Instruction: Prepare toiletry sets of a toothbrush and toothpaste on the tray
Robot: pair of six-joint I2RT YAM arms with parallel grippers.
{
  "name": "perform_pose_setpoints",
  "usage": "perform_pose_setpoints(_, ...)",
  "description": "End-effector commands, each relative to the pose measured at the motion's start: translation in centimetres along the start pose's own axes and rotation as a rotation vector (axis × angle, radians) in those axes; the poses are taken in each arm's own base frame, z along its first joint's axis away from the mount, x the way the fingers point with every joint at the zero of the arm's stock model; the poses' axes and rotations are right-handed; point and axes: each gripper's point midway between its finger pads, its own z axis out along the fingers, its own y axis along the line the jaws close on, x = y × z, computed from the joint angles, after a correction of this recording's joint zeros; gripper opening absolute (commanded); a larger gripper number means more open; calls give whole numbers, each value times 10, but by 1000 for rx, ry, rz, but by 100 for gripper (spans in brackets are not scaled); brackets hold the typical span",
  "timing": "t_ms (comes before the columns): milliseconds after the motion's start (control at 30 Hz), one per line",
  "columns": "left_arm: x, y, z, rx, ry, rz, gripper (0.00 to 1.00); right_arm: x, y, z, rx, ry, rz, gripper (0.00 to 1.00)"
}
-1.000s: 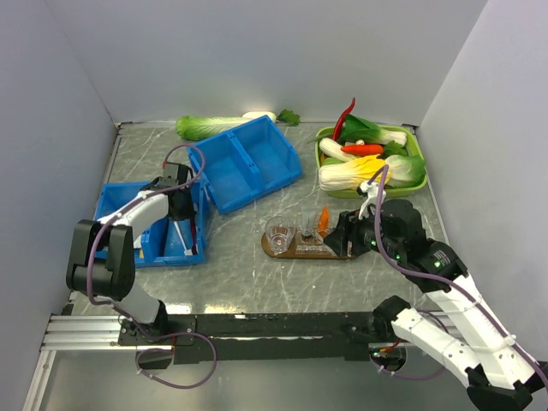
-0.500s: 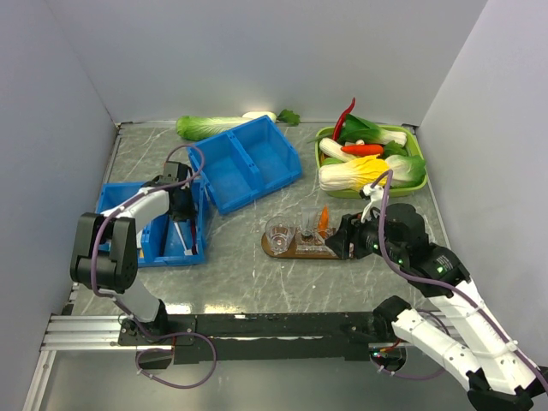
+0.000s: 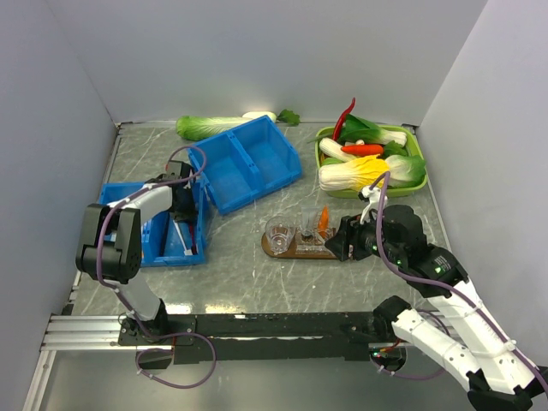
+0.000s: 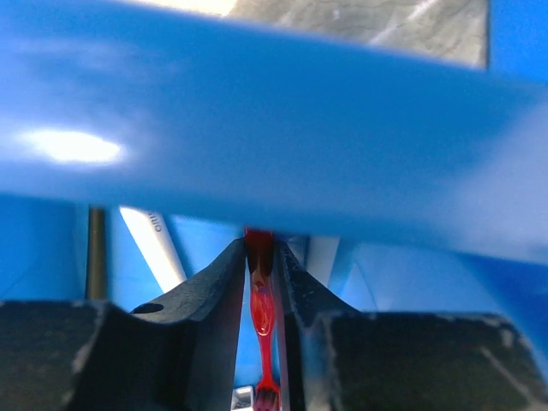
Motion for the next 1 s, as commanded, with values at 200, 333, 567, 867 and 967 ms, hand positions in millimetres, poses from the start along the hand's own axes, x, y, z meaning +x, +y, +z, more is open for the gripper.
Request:
perform_pose_setpoints(200, -3, -1, 4, -11, 21, -2, 20, -9, 2, -2, -8, -51, 6, 66)
perform_pose_setpoints(333, -1, -3, 4, 0, 32, 6, 7, -8, 1, -3, -5, -52, 4, 66)
perform_pose_setpoints(567, -13, -7, -16, 35, -44, 9, 1, -4, -2, -7, 7, -50, 10, 66)
perform_pose_setpoints(867, -42, -3, -73, 24, -289, -8, 1, -11, -7, -5, 47, -57, 18, 66)
perform_pose_setpoints(967, -48, -3, -89, 41, -349, -25, 1, -17, -3, -2, 33, -62, 23, 66)
